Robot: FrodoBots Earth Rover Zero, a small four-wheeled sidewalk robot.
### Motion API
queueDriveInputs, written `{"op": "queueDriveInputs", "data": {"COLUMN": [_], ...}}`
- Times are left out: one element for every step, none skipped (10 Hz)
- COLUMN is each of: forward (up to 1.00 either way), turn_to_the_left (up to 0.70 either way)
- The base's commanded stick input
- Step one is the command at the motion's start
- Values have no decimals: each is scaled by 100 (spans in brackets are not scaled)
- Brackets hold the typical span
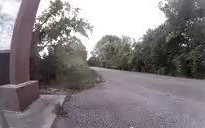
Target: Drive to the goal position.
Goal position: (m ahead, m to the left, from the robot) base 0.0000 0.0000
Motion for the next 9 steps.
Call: {"op": "queueDriveInputs", "data": {"forward": [4,4,4,5,5,5,5,5,4], "turn_to_the_left": [0,0,0,0,0,0,0,0,0]}}
